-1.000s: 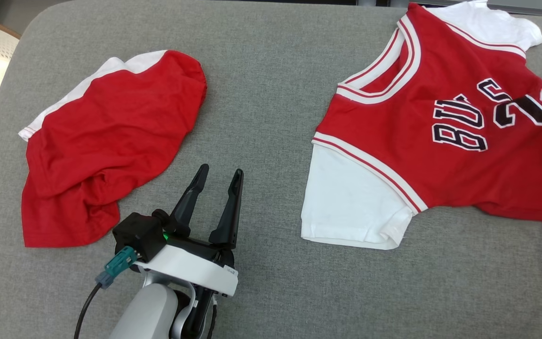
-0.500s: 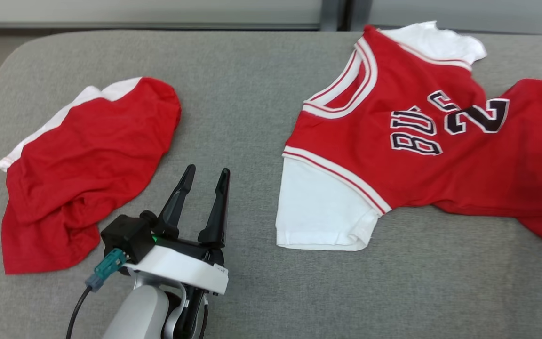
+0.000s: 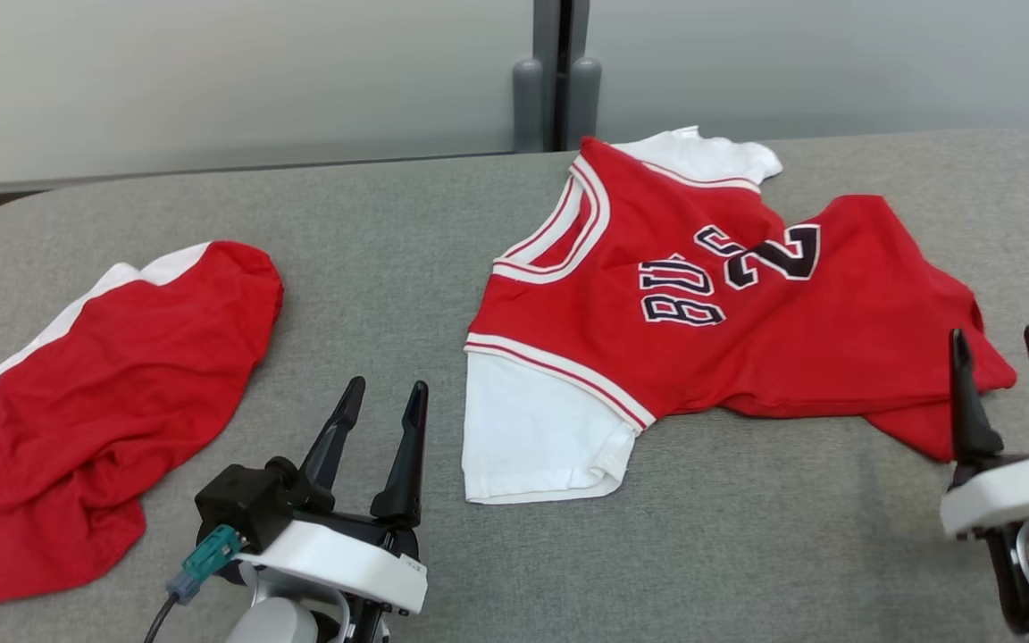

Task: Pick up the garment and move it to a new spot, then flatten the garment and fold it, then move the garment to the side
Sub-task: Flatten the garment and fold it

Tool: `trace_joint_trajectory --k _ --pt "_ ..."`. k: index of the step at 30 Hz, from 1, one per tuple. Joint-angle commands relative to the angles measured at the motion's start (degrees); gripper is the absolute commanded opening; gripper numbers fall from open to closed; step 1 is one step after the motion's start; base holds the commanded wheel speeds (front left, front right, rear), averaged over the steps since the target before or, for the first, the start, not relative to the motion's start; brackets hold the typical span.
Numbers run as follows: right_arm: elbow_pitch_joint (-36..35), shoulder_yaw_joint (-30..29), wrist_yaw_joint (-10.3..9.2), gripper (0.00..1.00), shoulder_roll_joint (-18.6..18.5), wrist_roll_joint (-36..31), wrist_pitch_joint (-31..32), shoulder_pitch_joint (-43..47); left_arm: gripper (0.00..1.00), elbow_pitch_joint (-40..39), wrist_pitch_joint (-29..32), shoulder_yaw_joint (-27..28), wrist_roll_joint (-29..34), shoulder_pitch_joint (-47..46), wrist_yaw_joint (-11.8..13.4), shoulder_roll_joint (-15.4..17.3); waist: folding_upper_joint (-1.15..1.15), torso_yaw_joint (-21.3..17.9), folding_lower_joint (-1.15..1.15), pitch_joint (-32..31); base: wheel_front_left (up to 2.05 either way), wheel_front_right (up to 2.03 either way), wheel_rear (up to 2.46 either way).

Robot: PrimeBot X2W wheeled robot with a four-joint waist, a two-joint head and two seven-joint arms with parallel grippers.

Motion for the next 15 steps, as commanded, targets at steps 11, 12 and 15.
trace_joint_trajectory --k 11,12,15 --pt "-8.74 -4.43 -0.1 1.0 5.51 -3.18 -0.37 8.2 1.0 1.07 0.0 -0.99 -0.86 0.02 -0.11 0.22 0.0 -3.15 0.0 -0.9 0.0 0.0 0.0" --pt "-9.03 -4.54 -0.1 1.0 5.64 -3.16 -0.37 8.26 1.0 1.21 0.0 -1.35 0.0 -0.24 -0.19 0.22 0.0 -3.35 0.0 -0.8 0.0 0.0 0.0" --pt "-9.69 -4.86 -0.1 1.0 5.82 -3.54 -0.35 8.41 1.0 2.48 0.0 -3.04 1.33 -0.43 -0.46 0.22 0.0 -3.9 0.0 -0.36 0.0 0.0 0.0"
